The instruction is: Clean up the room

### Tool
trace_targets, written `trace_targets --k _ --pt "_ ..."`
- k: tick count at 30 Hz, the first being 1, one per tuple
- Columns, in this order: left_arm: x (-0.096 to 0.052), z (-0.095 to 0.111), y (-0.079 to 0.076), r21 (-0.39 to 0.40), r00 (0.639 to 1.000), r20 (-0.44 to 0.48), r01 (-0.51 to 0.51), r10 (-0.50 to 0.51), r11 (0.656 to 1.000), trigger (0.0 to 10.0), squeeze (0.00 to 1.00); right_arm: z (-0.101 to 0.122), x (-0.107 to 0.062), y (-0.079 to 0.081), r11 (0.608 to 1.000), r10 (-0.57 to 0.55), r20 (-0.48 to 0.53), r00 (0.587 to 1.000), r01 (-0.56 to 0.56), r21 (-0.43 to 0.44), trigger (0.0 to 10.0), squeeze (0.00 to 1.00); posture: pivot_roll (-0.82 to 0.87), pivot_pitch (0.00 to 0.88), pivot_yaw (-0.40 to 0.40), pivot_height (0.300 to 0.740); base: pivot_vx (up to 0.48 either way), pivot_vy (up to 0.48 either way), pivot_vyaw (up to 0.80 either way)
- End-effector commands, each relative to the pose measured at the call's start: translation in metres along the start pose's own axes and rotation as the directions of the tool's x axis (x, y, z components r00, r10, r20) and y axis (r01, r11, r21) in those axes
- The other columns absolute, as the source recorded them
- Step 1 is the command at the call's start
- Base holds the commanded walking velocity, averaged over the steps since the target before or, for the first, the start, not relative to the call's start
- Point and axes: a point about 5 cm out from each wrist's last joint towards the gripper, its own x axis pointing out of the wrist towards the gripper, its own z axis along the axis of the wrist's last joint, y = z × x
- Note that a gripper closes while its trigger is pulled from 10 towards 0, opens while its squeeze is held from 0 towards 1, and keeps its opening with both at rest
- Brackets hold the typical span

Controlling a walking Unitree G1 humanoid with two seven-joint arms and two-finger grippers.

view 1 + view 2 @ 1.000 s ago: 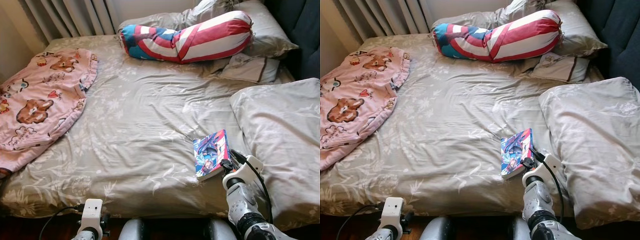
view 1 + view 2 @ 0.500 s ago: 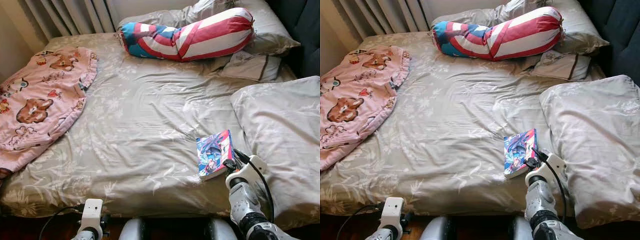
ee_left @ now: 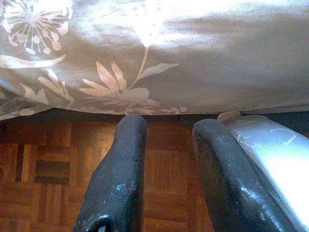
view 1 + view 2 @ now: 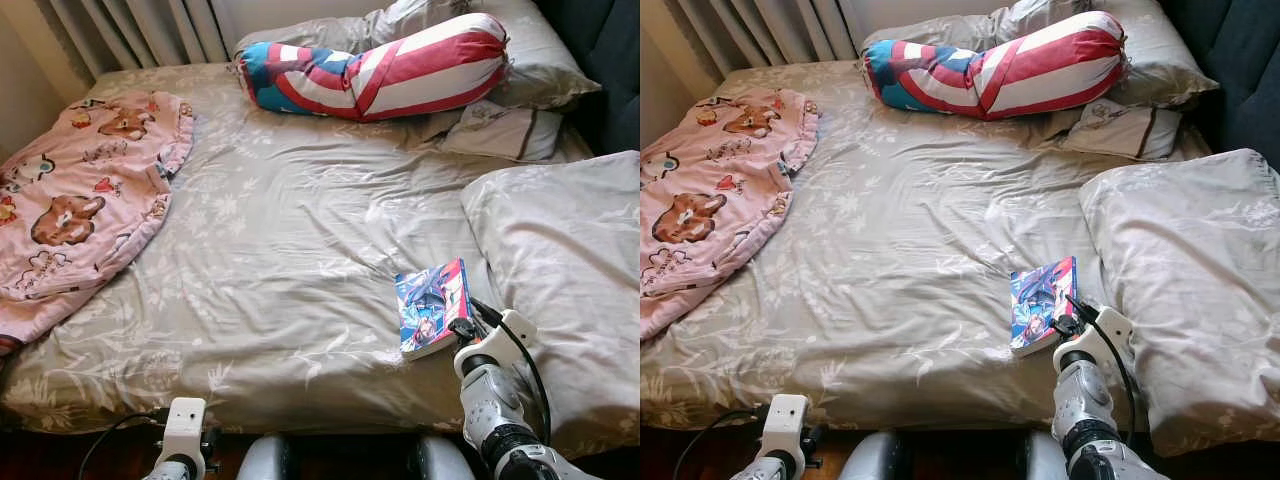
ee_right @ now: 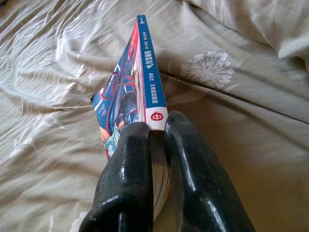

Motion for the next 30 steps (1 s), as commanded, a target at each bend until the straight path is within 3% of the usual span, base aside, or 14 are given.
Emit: trace_targets --k 1,5,6,7,8,10,13,14,21,24,25,26,27,30 --pt "-0.0026 -0.005 0.0061 0.019 1.0 -0.019 -0.01 0.01 1.0 10.0 0.0 -0.0058 -0.002 -0.0018 1.0 -0.01 -0.018 1.0 0.01 -0.01 10.0 0.0 0.05 0.11 0.09 0.636 0.0 0.0 0.0" --pt "-0.0027 -0.0052 0.0065 0.019 1.0 -0.02 -0.011 0.012 1.0 10.0 0.0 -0.0058 -0.002 -0.0019 1.0 -0.012 -0.018 1.0 0.012 -0.011 10.0 0.0 0.05 0.111 0.09 0.636 0.0 0.0 0.0" --pt "-0.0027 -0.0051 0.0066 0.019 1.0 -0.02 -0.012 0.012 1.0 10.0 0.0 -0.0057 -0.002 -0.0019 1.0 -0.013 -0.017 1.0 0.012 -0.01 10.0 0.2 0.05 0.111 0.09 0.636 0.0 0.0 0.0" --pt "-0.0026 -0.0051 0.0066 0.019 1.0 -0.02 -0.011 0.012 1.0 10.0 0.0 -0.0056 -0.002 -0.0019 1.0 -0.013 -0.017 1.0 0.013 -0.01 10.0 0.2 0.05 0.111 0.09 0.636 0.0 0.0 0.0" --pt "-0.0026 -0.0051 0.0066 0.019 1.0 -0.02 -0.011 0.012 1.0 10.0 0.0 -0.0055 -0.002 -0.002 1.0 -0.013 -0.017 1.0 0.013 -0.01 10.0 0.34 0.05 0.111 0.09 0.636 0.0 0.0 0.0" --pt "-0.0026 -0.0052 0.0066 0.022 1.0 -0.022 -0.012 0.013 1.0 10.0 0.0 -0.0055 -0.002 -0.002 1.0 -0.014 -0.017 1.0 0.014 -0.009 10.0 0.75 0.05 0.11 0.09 0.636 0.0 0.0 0.0" --pt "-0.0025 -0.0052 0.0066 0.023 1.0 -0.023 -0.012 0.012 1.0 10.0 0.0 -0.0055 -0.0019 -0.002 1.0 -0.014 -0.017 1.0 0.014 -0.009 10.0 0.79 0.05 0.11 0.09 0.636 0.0 0.0 0.0" --pt "-0.0025 -0.0051 0.0066 0.023 1.0 -0.023 -0.012 0.012 1.0 10.0 0.0 -0.0055 -0.002 -0.0021 1.0 -0.014 -0.016 1.0 0.014 -0.01 10.0 0.91 0.05 0.11 0.09 0.636 0.0 0.0 0.0" --pt "-0.0022 -0.0047 0.0062 0.022 1.0 -0.023 -0.013 0.013 1.0 10.0 0.0 -0.0052 -0.0019 -0.0026 1.0 -0.017 -0.017 1.0 0.017 -0.012 10.0 1.0 0.05 0.108 0.089 0.636 0.0 0.0 0.0" --pt "-0.0021 -0.0047 0.0059 0.022 1.0 -0.023 -0.012 0.013 1.0 10.0 0.0 -0.0052 -0.0021 -0.0035 1.0 -0.024 -0.016 1.0 0.024 -0.015 10.0 1.0 0.05 0.109 0.088 0.636 0.0 0.0 0.0" --pt "-0.0021 -0.0046 0.0058 0.022 1.0 -0.023 -0.012 0.012 1.0 10.0 0.0 -0.0052 -0.0021 -0.004 0.999 -0.028 -0.016 0.999 0.028 -0.017 10.0 0.91 0.05 0.109 0.088 0.636 0.0 0.0 0.0" --pt "-0.0021 -0.0045 0.0056 0.019 1.0 -0.021 -0.012 0.012 1.0 10.0 0.0 -0.0053 -0.0023 -0.0049 0.999 -0.033 -0.016 0.999 0.033 -0.018 10.0 0.34 0.05 0.109 0.088 0.636 0.0 0.0 0.0" --pt "-0.002 -0.0044 0.0055 0.019 1.0 -0.021 -0.011 0.012 1.0 10.0 0.0 -0.0053 -0.0025 -0.0057 0.999 -0.039 -0.014 0.999 0.038 -0.02 10.0 0.0 0.05 0.109 0.088 0.636 0.0 0.0 0.0" --pt "-0.0017 -0.0039 0.0046 0.02 1.0 -0.02 -0.009 0.01 1.0 10.0 0.0 -0.0044 -0.0034 -0.0114 0.997 -0.077 -0.006 0.997 0.077 -0.025 10.0 0.0 0.05 0.108 0.088 0.636 0.0 0.0 0.0"
